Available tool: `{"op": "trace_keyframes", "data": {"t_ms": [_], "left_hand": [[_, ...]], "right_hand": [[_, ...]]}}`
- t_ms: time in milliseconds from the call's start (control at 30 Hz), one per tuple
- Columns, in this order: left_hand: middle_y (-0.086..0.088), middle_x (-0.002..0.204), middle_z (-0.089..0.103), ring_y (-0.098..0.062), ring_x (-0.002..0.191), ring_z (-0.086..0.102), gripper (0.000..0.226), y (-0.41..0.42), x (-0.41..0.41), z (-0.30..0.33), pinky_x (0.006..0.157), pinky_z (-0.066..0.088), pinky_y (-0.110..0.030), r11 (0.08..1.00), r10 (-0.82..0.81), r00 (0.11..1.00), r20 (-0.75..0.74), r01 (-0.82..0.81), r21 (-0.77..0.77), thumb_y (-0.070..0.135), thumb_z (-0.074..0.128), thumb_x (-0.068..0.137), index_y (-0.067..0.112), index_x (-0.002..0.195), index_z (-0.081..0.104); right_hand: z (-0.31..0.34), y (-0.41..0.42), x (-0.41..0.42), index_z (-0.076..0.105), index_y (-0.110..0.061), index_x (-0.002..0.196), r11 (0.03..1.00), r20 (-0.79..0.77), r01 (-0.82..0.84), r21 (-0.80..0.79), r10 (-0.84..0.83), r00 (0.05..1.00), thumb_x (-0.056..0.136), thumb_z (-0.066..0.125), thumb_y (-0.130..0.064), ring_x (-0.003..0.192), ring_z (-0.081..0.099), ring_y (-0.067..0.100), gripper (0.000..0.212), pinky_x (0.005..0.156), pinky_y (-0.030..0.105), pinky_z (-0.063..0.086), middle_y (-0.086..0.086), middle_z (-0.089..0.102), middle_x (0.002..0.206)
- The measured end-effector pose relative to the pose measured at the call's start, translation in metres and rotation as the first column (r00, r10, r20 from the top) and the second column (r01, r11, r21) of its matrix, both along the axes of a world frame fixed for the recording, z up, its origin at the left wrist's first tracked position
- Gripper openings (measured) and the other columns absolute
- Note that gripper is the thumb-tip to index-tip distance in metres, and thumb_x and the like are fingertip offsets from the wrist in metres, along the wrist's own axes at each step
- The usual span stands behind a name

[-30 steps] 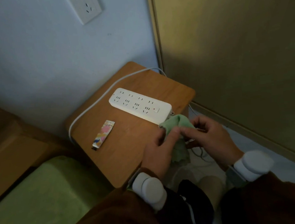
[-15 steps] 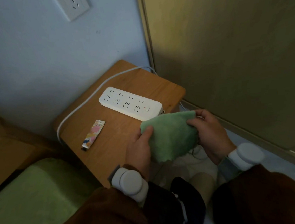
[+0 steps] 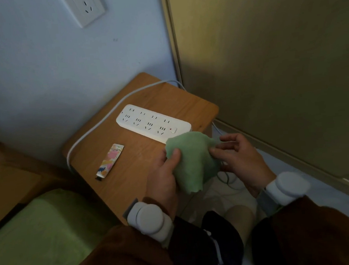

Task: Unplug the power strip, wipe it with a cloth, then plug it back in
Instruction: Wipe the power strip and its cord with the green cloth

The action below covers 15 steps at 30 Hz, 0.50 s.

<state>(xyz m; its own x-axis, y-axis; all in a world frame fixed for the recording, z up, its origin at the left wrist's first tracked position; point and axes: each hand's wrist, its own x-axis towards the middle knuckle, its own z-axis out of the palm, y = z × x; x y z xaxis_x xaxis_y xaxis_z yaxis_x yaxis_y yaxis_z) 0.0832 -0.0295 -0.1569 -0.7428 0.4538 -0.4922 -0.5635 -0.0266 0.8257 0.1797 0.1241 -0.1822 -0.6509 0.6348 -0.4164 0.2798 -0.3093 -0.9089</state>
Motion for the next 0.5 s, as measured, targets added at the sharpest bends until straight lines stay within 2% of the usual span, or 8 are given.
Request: {"op": "trace_keyframes", "data": {"t_ms": [67,100,167,233,267,367,433,500], "left_hand": [[-0.009,0.124,0.071,-0.030,0.112,0.069,0.035,0.001,0.003,0.000,0.093,0.055,-0.048,0.999,-0.030,0.999,-0.016,0.031,0.013,0.021,0.068,0.089,0.017,0.124,0.065],[-0.009,0.124,0.071,-0.029,0.111,0.070,0.035,0.001,0.004,0.001,0.091,0.055,-0.047,0.999,-0.049,0.999,-0.021,0.049,0.016,0.021,0.069,0.088,0.019,0.123,0.065],[-0.005,0.122,0.073,-0.026,0.109,0.071,0.032,0.001,0.005,0.003,0.089,0.056,-0.045,0.995,-0.092,0.995,-0.030,0.093,0.023,0.017,0.066,0.094,0.022,0.125,0.064],[-0.002,0.121,0.073,-0.023,0.108,0.072,0.033,0.001,0.006,0.004,0.090,0.058,-0.043,0.991,-0.131,0.991,-0.037,0.132,0.030,0.015,0.061,0.096,0.024,0.128,0.061],[-0.002,0.121,0.074,-0.022,0.107,0.072,0.033,0.000,0.006,0.003,0.089,0.059,-0.041,0.988,-0.152,0.987,-0.045,0.154,0.033,0.014,0.060,0.097,0.025,0.128,0.061],[-0.004,0.125,0.071,-0.023,0.111,0.070,0.036,0.001,0.009,0.003,0.088,0.061,-0.038,0.973,-0.229,0.970,-0.087,0.230,0.007,0.010,0.059,0.098,0.027,0.130,0.060],[-0.007,0.124,0.072,-0.025,0.113,0.070,0.037,0.002,0.012,0.002,0.091,0.059,-0.041,0.960,-0.279,0.953,-0.118,0.281,-0.001,0.004,0.059,0.097,0.023,0.130,0.060],[-0.008,0.121,0.073,-0.026,0.112,0.070,0.039,0.003,0.013,-0.001,0.092,0.059,-0.042,0.947,-0.318,0.938,-0.138,0.320,-0.007,0.001,0.059,0.096,0.019,0.131,0.059]], "right_hand": [[0.001,0.000,0.002,0.066,-0.023,0.096,0.982,0.027,-0.024,0.186,0.019,0.999,0.077,0.083,-0.029,0.090,0.069,0.021,0.026,0.078,0.039,0.059,0.002,0.071,0.101],[0.002,0.001,0.002,0.069,-0.023,0.089,0.972,0.032,-0.043,0.230,0.036,0.999,0.079,0.082,-0.030,0.084,0.068,0.020,0.018,0.075,0.038,0.057,0.002,0.072,0.094],[0.007,-0.001,0.002,0.074,-0.021,0.083,0.987,-0.020,-0.070,0.142,0.074,0.997,0.087,0.074,-0.034,0.079,0.067,0.022,0.014,0.070,0.037,0.057,0.002,0.074,0.085],[0.015,-0.004,0.002,0.078,-0.020,0.089,0.991,-0.057,-0.128,-0.031,0.126,0.990,0.091,0.065,-0.046,0.078,0.068,0.022,0.029,0.068,0.035,0.056,0.002,0.075,0.086],[0.018,-0.005,0.002,0.078,-0.021,0.094,0.984,-0.060,-0.163,-0.067,0.159,0.985,0.089,0.063,-0.054,0.080,0.070,0.020,0.037,0.070,0.035,0.056,0.001,0.076,0.090],[0.022,-0.007,0.003,0.077,-0.027,0.103,0.970,-0.055,-0.240,-0.034,0.238,0.970,0.076,0.061,-0.074,0.095,0.073,0.018,0.057,0.085,0.040,0.058,-0.003,0.078,0.101],[0.025,-0.008,0.004,0.076,-0.025,0.102,0.966,-0.069,-0.257,-0.011,0.255,0.964,0.070,0.068,-0.071,0.097,0.073,0.019,0.057,0.090,0.046,0.058,-0.003,0.078,0.101],[0.025,-0.009,0.005,0.074,-0.022,0.102,0.961,-0.077,-0.277,-0.001,0.277,0.958,0.072,0.077,-0.056,0.096,0.074,0.023,0.046,0.089,0.047,0.060,0.001,0.078,0.100]]}}
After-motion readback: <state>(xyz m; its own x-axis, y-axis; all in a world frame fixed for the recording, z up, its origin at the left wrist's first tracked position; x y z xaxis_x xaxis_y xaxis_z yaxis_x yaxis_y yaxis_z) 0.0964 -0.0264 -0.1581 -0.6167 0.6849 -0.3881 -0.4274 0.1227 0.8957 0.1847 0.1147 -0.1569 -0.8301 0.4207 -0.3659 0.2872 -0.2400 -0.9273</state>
